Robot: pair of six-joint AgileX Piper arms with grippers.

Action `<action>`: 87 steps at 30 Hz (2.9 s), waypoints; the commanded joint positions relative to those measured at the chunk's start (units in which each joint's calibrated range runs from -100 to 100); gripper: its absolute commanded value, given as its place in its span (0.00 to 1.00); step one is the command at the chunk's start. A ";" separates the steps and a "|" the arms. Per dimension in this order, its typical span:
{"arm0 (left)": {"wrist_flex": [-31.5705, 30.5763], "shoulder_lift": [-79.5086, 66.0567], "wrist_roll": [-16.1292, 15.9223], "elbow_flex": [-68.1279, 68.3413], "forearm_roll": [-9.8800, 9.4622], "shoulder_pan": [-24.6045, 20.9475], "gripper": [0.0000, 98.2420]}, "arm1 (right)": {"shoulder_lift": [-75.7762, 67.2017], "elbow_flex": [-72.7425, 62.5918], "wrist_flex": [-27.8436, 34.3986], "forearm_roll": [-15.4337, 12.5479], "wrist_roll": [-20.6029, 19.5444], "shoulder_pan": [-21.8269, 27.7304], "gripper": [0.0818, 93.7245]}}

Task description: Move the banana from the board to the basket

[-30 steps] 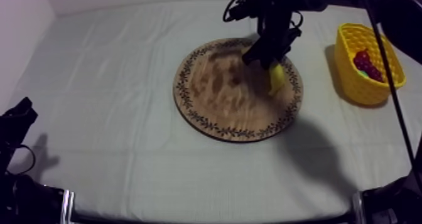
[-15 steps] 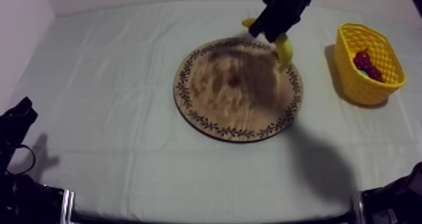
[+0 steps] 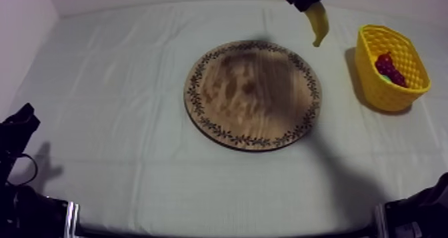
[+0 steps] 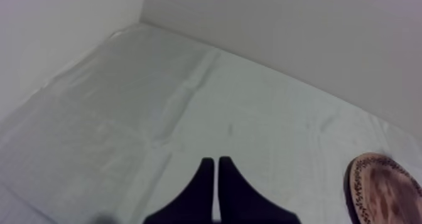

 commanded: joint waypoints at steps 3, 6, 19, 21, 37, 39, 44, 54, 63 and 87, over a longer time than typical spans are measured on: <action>-0.01 0.02 0.00 0.03 -0.01 -0.02 0.00 | -1.47 0.50 1.67 -0.62 0.42 0.91 0.16; -0.01 0.02 0.00 0.03 -0.01 -0.02 0.00 | -2.76 1.03 2.11 -0.77 0.70 2.01 0.16; -0.01 0.02 0.00 0.03 -0.01 -0.02 0.00 | -11.59 8.01 3.20 -1.06 3.65 13.31 0.18; -0.01 0.02 0.00 0.03 -0.01 -0.02 0.00 | -13.11 9.41 3.49 -0.98 4.17 15.41 0.18; -0.01 0.02 0.00 0.03 -0.01 -0.02 0.00 | -16.08 15.31 2.90 0.74 7.93 28.73 0.19; -0.01 0.02 0.00 0.03 -0.01 -0.02 0.00 | -15.36 15.24 2.68 0.83 7.80 28.87 0.19; -0.01 0.02 0.00 0.03 -0.01 -0.02 0.00 | -12.18 15.02 1.84 0.86 7.07 28.44 0.19; -0.01 0.02 0.00 0.03 -0.01 -0.02 0.00 | 0.04 12.47 -1.44 0.57 4.31 27.79 0.19; -0.01 0.02 0.00 0.03 -0.01 -0.02 0.00 | 9.16 11.85 -6.11 1.37 1.90 27.56 0.23; -0.01 0.02 0.00 0.03 -0.01 -0.02 0.00 | 6.21 16.23 -10.83 1.36 1.01 26.80 0.79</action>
